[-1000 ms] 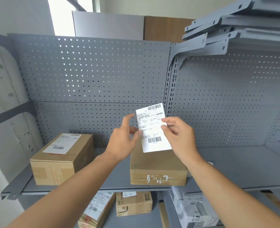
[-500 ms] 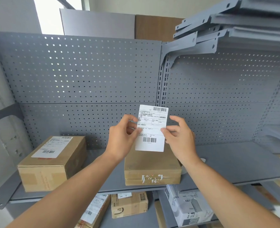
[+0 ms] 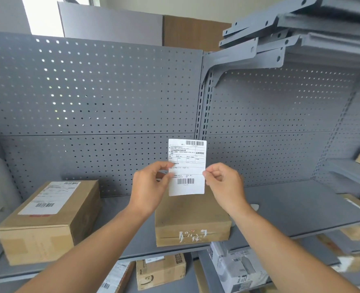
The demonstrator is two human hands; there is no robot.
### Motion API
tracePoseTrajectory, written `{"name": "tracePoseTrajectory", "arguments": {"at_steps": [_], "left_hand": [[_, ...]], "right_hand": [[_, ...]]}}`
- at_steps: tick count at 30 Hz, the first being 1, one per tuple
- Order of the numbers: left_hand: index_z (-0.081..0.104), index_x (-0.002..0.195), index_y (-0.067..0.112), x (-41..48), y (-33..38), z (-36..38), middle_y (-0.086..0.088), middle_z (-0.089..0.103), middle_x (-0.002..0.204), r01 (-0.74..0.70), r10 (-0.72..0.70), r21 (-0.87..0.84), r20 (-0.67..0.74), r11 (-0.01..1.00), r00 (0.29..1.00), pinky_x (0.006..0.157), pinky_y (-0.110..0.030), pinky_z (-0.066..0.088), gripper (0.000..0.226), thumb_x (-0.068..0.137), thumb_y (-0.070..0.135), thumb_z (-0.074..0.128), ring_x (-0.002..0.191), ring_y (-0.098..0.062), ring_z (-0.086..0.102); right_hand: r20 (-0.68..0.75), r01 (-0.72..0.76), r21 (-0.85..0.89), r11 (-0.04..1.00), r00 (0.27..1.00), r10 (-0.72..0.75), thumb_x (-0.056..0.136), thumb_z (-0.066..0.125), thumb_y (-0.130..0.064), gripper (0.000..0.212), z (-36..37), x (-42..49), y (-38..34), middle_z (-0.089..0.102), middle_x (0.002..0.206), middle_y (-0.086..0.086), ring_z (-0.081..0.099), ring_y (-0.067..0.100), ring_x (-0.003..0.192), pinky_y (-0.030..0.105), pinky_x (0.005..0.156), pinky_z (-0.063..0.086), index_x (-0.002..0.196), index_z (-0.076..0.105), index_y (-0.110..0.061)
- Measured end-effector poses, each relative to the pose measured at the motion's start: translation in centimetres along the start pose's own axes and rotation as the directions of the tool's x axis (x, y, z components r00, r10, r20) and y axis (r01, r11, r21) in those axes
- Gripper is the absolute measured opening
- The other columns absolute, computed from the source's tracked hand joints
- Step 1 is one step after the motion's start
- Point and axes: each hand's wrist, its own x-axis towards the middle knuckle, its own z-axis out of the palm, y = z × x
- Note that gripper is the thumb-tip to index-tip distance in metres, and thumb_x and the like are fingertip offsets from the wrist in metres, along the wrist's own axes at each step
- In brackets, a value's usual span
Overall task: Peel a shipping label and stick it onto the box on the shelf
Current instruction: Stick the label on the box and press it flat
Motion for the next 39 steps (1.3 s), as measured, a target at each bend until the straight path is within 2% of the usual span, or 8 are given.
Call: {"name": "tracePoseTrajectory", "arguments": {"at_steps": [5, 9, 14, 17, 21, 27, 33, 39], "left_hand": [[0.074, 0.108, 0.033, 0.2, -0.9, 1.3, 0.025, 0.072, 0.107, -0.026, 0.026, 0.050, -0.007, 0.998, 1.000, 0.077, -0.009, 0.051, 0.027, 0.089, 0.015, 0.076, 0.079, 0.001, 0.068], [0.073, 0.105, 0.035, 0.5, -0.7, 2.5, 0.031, 0.069, 0.104, 0.002, -0.002, 0.037, -0.013, 0.999, 1.000, 0.070, -0.003, 0.044, 0.029, 0.089, 0.010, 0.075, 0.075, 0.004, 0.067], [0.073, 0.102, 0.035, 0.9, -0.8, 3.5, 0.032, 0.068, 0.097, 0.044, -0.042, 0.046, -0.045, 0.998, 0.998, 0.069, -0.003, 0.045, 0.031, 0.089, 0.007, 0.074, 0.074, 0.003, 0.067], [0.074, 0.099, 0.037, 0.9, -1.9, 3.8, 0.027, 0.069, 0.085, 0.090, -0.087, 0.051, -0.063, 0.995, 0.994, 0.073, -0.011, 0.052, 0.030, 0.090, 0.009, 0.074, 0.072, -0.001, 0.068], [0.078, 0.102, 0.029, 0.4, -3.6, 4.0, 0.024, 0.071, 0.089, 0.135, -0.133, 0.083, -0.026, 0.987, 0.991, 0.081, -0.025, 0.057, 0.023, 0.090, 0.011, 0.074, 0.073, -0.007, 0.069], [0.077, 0.110, 0.026, 0.4, -5.7, 3.7, 0.014, 0.073, 0.113, 0.160, -0.165, 0.115, 0.037, 0.980, 0.986, 0.075, -0.002, 0.046, 0.026, 0.087, 0.013, 0.077, 0.076, -0.004, 0.067], [0.072, 0.121, 0.032, 0.5, -7.1, 3.5, 0.018, 0.064, 0.122, 0.184, -0.201, 0.123, 0.151, 0.975, 0.968, 0.084, -0.024, 0.057, 0.039, 0.087, 0.013, 0.076, 0.073, -0.007, 0.066], [0.070, 0.125, 0.031, 1.0, -8.6, 4.2, 0.015, 0.064, 0.130, 0.176, -0.209, 0.154, 0.238, 0.972, 0.949, 0.088, -0.025, 0.055, 0.046, 0.085, 0.009, 0.075, 0.072, -0.012, 0.070]], "right_hand": [[-0.032, 0.064, -0.082, 0.995, 0.997, -0.066, 0.091, 0.071, -0.021, 0.020, 0.5, 0.1, 1.1, 0.072, 0.081, -0.016, 0.067, 0.000, 0.081, 0.019, 0.076, 0.048, 0.078, 0.065, -0.034], [0.000, 0.011, 0.051, 0.999, 1.000, -0.011, 0.089, 0.074, -0.016, 0.019, 0.2, 1.5, 2.3, 0.074, 0.087, -0.015, 0.069, -0.002, 0.082, 0.009, 0.073, 0.047, 0.089, 0.067, -0.033], [0.110, 0.022, 0.160, 0.987, 0.993, -0.040, 0.089, 0.074, -0.013, 0.032, 0.5, 3.3, 3.5, 0.076, 0.096, -0.011, 0.071, 0.006, 0.080, 0.016, 0.073, 0.054, 0.111, 0.067, -0.035], [0.149, 0.038, 0.118, 0.992, 0.987, -0.056, 0.089, 0.075, -0.012, 0.021, 1.1, 3.9, 4.4, 0.076, 0.093, -0.010, 0.070, 0.000, 0.076, 0.010, 0.070, 0.049, 0.102, 0.076, -0.029], [0.167, 0.031, 0.040, 0.999, 0.985, -0.037, 0.089, 0.075, -0.012, 0.020, 2.3, 3.4, 5.4, 0.076, 0.100, -0.007, 0.067, -0.009, 0.077, 0.001, 0.068, 0.043, 0.107, 0.079, -0.019], [0.129, 0.089, -0.054, 0.995, 0.988, -0.081, 0.087, 0.078, -0.013, 0.022, 4.4, 2.5, 6.1, 0.073, 0.105, -0.012, 0.070, 0.000, 0.085, 0.001, 0.075, 0.045, 0.107, 0.079, -0.019], [0.102, 0.103, -0.096, 0.990, 0.990, -0.093, 0.086, 0.078, -0.014, 0.023, 5.5, 1.7, 6.9, 0.072, 0.107, -0.012, 0.068, 0.000, 0.090, 0.022, 0.087, 0.054, 0.108, 0.078, -0.021], [0.127, 0.029, -0.140, 0.990, 0.992, -0.011, 0.087, 0.077, -0.011, 0.024, 6.0, 1.6, 8.4, 0.071, 0.107, -0.006, 0.064, -0.009, 0.084, -0.002, 0.074, 0.041, 0.111, 0.077, -0.017]]}}
